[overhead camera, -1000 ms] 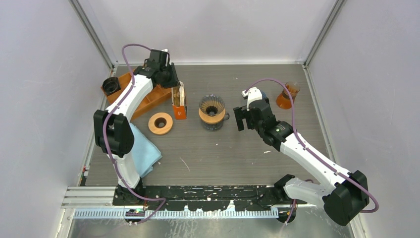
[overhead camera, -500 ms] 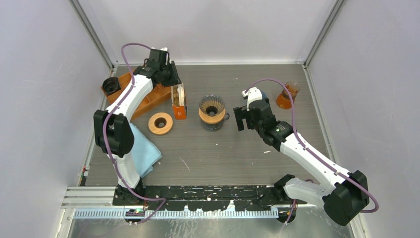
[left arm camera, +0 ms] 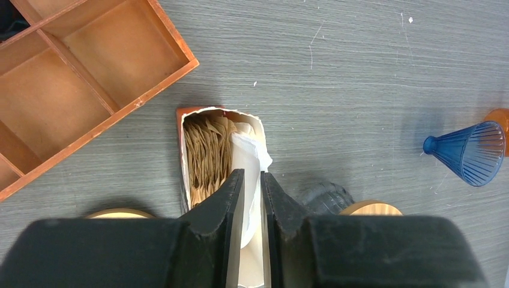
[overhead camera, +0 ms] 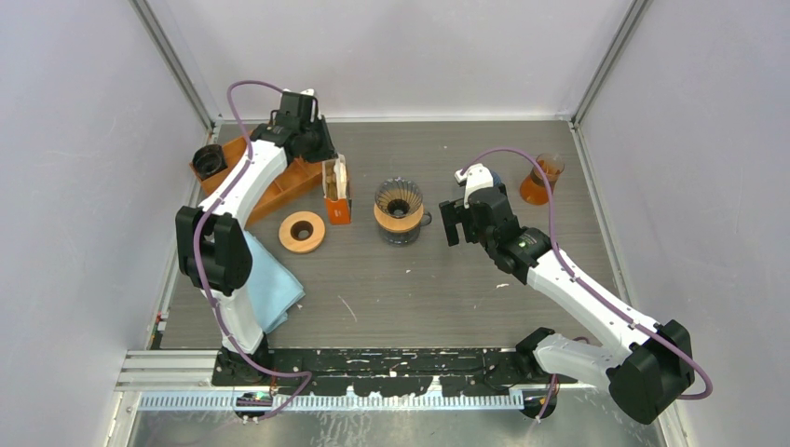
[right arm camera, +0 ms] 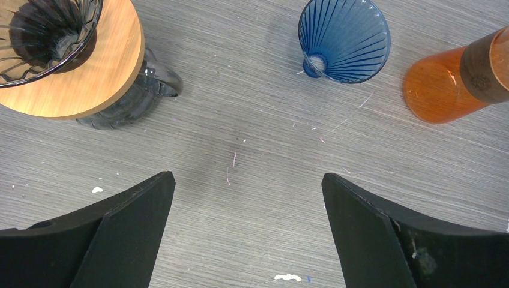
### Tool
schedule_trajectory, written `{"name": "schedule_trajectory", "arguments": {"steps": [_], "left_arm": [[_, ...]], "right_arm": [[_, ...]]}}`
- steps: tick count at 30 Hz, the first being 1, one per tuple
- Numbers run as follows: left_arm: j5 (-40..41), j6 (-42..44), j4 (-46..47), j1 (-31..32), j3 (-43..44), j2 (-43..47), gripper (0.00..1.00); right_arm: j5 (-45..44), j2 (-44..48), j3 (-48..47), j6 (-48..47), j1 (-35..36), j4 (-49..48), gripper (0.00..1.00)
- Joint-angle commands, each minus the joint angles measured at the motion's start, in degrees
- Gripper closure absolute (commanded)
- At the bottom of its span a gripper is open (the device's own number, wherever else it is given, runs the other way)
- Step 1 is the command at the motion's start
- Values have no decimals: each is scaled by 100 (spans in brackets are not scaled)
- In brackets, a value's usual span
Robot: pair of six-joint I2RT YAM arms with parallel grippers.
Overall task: Place the coffee filter in the dripper
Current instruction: Pick up the coffee filter from the coffee filter holder.
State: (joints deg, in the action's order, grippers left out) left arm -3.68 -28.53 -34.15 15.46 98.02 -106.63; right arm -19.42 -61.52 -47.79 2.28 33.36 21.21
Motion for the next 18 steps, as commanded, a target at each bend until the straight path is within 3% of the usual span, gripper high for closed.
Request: {"name": "schedule_trajectory", "arguments": {"steps": [1, 18], "left_arm": [[64, 8, 137, -70, 85, 91, 83], [186, 119, -74, -75, 120, 9, 82]], "right_arm": [[-18, 76, -45, 70, -14, -232, 0], [-22, 88, -29, 65, -14, -236, 0]]}}
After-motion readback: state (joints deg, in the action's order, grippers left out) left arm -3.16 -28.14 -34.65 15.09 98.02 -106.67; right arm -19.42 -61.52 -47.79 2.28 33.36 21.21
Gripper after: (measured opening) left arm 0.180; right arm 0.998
